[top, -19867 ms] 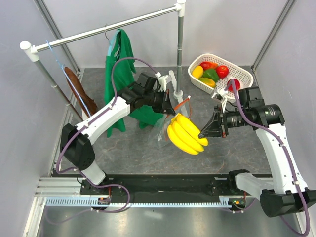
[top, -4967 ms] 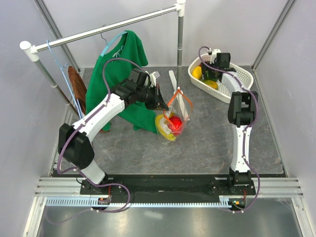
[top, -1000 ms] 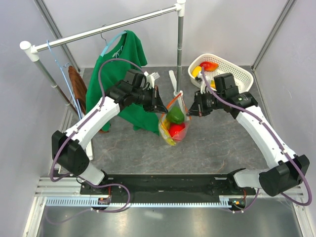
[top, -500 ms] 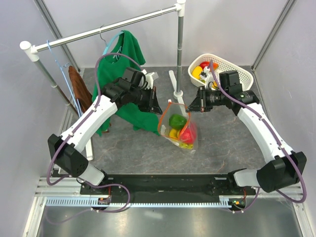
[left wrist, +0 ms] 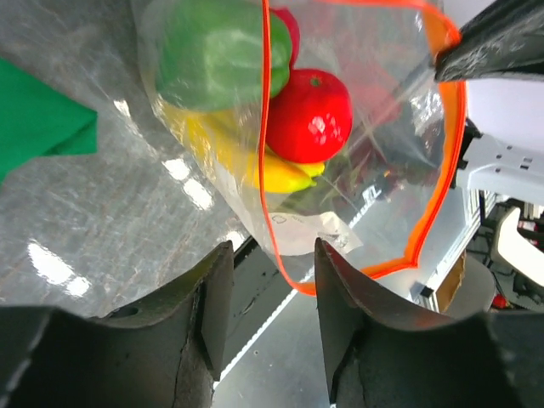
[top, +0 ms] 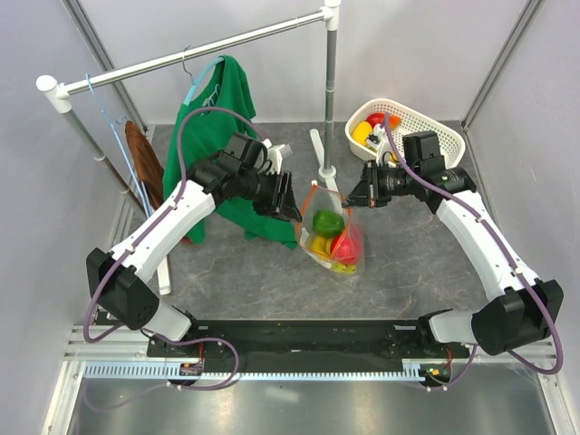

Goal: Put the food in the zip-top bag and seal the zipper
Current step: Adjust the zipper food storage bag at the center of the board.

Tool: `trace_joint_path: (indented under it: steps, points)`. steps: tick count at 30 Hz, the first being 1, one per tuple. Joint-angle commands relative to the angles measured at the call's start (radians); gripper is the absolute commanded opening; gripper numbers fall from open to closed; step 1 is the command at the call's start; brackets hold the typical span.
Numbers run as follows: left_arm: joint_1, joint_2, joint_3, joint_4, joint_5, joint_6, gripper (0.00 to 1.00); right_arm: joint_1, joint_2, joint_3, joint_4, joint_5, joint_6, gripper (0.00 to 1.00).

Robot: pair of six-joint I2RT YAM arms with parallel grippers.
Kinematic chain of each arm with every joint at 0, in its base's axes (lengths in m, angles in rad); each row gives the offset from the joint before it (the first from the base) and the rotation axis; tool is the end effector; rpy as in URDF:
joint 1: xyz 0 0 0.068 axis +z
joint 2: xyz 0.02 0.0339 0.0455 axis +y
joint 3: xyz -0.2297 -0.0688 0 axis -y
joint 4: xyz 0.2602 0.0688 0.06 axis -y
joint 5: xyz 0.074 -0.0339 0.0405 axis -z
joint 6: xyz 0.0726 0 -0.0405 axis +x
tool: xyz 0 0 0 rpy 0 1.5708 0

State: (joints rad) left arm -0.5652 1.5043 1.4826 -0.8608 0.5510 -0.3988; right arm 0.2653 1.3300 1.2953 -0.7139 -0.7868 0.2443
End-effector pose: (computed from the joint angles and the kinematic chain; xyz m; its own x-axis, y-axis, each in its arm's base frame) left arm 0.2773 -0.2209 0.2921 -0.8873 0.1710 -0.4284 0.4261 0.6595 -0.6193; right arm 0.2945 0.1333 0.3023 -0.8032 -0.0412 -0.5943 -0.5065 0.5724 0.6448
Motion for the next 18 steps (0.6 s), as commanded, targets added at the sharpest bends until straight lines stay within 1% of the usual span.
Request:
trace_joint_path:
  steps: [1, 3, 5, 6, 7, 8, 9, 11, 12, 13, 14, 15, 16, 17, 18]
  points:
    - [-0.033, -0.021, -0.061, 0.04, 0.04, -0.017, 0.5, -0.001, -0.037, -0.019, 0.014, 0.006, -0.02, 0.0]
    - [-0.058, -0.003, -0.074, 0.042, 0.024, -0.002, 0.5, -0.003, -0.043, -0.019, 0.013, 0.011, -0.026, 0.0]
    - [-0.065, 0.005, -0.081, 0.04, 0.021, 0.003, 0.44, -0.003, -0.049, -0.024, 0.008, 0.014, -0.037, 0.0]
    - [-0.065, 0.01, -0.073, 0.039, 0.02, 0.011, 0.29, -0.003, -0.052, -0.024, 0.007, 0.015, -0.043, 0.0]
    - [-0.065, 0.014, -0.059, 0.039, 0.02, 0.018, 0.18, -0.003, -0.054, -0.019, 0.008, 0.021, -0.049, 0.0]
    - [-0.065, 0.016, -0.042, 0.036, 0.021, 0.026, 0.08, -0.003, -0.058, -0.016, 0.008, 0.029, -0.06, 0.0]
    - [-0.065, 0.016, 0.002, 0.034, 0.029, 0.035, 0.02, -0.003, -0.057, -0.01, 0.007, 0.05, -0.069, 0.0]
    - [-0.065, 0.01, 0.042, 0.034, 0.036, 0.034, 0.02, -0.003, -0.045, 0.015, 0.007, 0.076, -0.097, 0.0]
    - [-0.065, 0.01, 0.065, 0.037, 0.036, 0.028, 0.02, -0.005, -0.035, 0.042, 0.007, 0.122, -0.108, 0.01]
    - [-0.065, 0.013, 0.071, 0.039, 0.035, 0.025, 0.02, -0.009, -0.011, 0.059, 0.007, 0.148, -0.123, 0.09]
    - [-0.065, 0.016, 0.074, 0.039, 0.036, 0.026, 0.02, -0.04, 0.004, 0.076, 0.016, 0.167, -0.128, 0.14]
    - [-0.065, 0.026, 0.074, 0.037, 0.033, 0.025, 0.02, -0.066, 0.023, 0.109, 0.027, 0.15, -0.129, 0.19]
    - [-0.065, 0.03, 0.073, 0.039, 0.032, 0.026, 0.02, -0.096, 0.065, 0.128, 0.042, 0.13, -0.128, 0.41]
    - [-0.065, 0.037, 0.074, 0.039, 0.03, 0.022, 0.02, -0.154, 0.089, 0.149, 0.065, 0.115, -0.12, 0.55]
    - [-0.065, 0.045, 0.076, 0.043, 0.033, 0.017, 0.02, -0.179, 0.118, 0.195, 0.076, 0.104, -0.119, 0.75]
